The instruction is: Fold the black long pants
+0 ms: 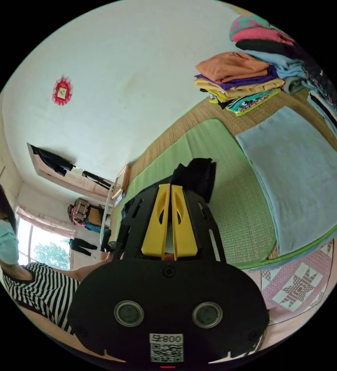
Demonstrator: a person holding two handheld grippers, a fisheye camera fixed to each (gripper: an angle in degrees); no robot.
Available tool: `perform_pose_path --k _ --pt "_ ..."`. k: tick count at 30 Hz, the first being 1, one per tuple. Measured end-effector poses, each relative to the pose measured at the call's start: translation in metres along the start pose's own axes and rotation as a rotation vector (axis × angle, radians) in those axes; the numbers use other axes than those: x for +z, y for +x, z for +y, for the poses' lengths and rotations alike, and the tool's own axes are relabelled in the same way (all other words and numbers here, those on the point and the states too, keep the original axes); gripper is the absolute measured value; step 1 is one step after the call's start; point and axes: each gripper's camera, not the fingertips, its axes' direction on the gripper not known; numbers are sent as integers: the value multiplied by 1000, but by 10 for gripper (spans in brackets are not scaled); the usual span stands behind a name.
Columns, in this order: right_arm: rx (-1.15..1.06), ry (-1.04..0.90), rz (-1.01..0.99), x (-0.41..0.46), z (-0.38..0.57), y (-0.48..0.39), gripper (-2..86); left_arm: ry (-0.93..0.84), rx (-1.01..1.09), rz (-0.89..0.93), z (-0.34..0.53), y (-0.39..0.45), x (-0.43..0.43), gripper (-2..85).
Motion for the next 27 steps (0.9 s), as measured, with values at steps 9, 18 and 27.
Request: perform_pose_path --k 9,18,27 --pt "479 -62 108 27 80 133 0 15 -21 44 -14 4 -16 0" --pt "132 -157 348 79 9 29 1 67 -45 21 -37 7 -44 0" --pt "-43 -384 604 154 -23 -18 6 59 -77 25 -41 0 -54 1"
